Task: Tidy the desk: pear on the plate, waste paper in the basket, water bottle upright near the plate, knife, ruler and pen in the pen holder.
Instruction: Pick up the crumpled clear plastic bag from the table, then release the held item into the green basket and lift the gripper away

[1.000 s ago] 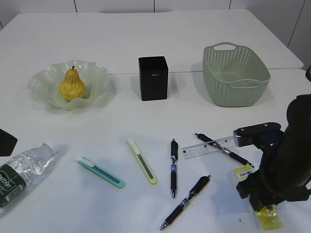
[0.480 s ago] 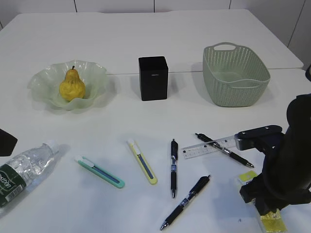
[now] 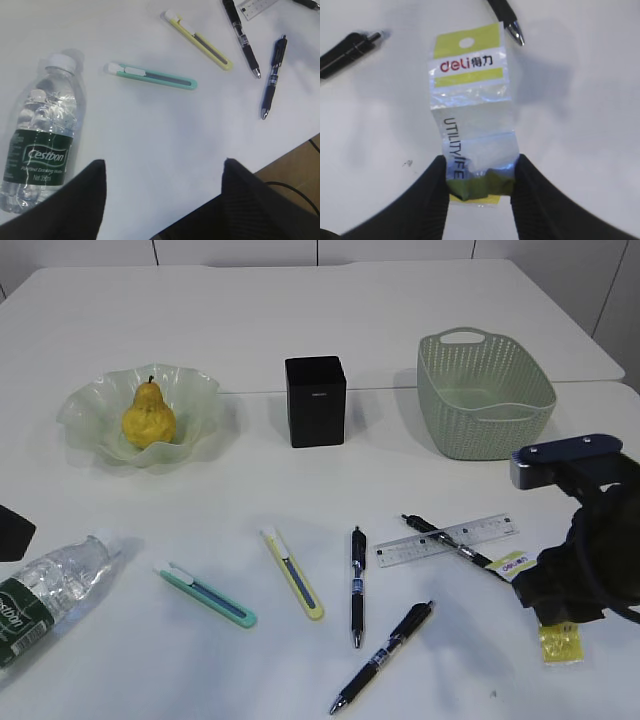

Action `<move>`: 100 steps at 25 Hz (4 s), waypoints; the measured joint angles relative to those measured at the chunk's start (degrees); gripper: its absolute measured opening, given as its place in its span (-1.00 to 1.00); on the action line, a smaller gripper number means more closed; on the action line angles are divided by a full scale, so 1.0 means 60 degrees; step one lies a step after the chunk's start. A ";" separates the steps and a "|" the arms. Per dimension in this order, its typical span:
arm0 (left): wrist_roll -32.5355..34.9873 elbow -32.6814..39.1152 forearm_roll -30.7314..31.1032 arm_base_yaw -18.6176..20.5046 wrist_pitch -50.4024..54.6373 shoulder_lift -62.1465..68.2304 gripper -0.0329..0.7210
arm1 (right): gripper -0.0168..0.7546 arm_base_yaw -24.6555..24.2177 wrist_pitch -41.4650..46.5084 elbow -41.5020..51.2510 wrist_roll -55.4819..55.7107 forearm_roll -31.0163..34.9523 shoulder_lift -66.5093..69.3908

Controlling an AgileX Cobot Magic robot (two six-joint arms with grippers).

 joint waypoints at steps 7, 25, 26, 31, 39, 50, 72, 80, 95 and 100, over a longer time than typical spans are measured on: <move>0.0000 0.0000 0.0018 0.0000 -0.0039 0.0000 0.44 | -0.12 0.0000 0.0096 -0.0565 0.0000 -0.0303 -0.1082; 0.0000 0.0000 0.0001 0.0000 -0.0055 0.0000 0.44 | -0.12 0.0000 -0.0834 -0.2431 0.1947 -0.2895 -0.1106; 0.0000 0.0000 -0.0018 0.0000 -0.0055 0.0000 0.44 | -0.12 0.0000 -0.0921 -0.2431 0.2382 -0.3293 -0.1035; 0.0000 0.0000 -0.0052 0.0000 -0.0055 0.0000 0.44 | -0.12 0.0000 -0.1062 -0.2526 0.3411 -0.4171 -0.0566; 0.0000 0.0000 -0.0075 0.0000 -0.0055 0.0000 0.44 | -0.12 0.0000 -0.1252 -0.3473 0.4835 -0.5586 0.0239; 0.0000 0.0000 -0.0079 0.0000 -0.0055 0.0000 0.44 | -0.12 -0.0681 -0.2132 -0.4221 0.5753 -0.6291 0.1316; 0.0000 0.0000 -0.0079 0.0000 -0.0175 0.0000 0.44 | -0.12 -0.0892 -0.2873 -0.6741 0.6801 -0.7598 0.4027; 0.0000 0.0000 -0.0079 0.0000 -0.0175 0.0000 0.44 | -0.12 -0.1241 -0.3495 -0.6802 0.7118 -0.7991 0.4439; 0.0000 0.0000 -0.0044 0.0000 -0.0190 0.0000 0.44 | -0.12 -0.1261 -0.4296 -0.6936 0.9418 -1.0750 0.5119; 0.0000 0.0000 -0.0030 0.0000 -0.0190 0.0000 0.44 | -0.12 -0.1261 -0.4340 -0.6936 1.0028 -1.1540 0.5119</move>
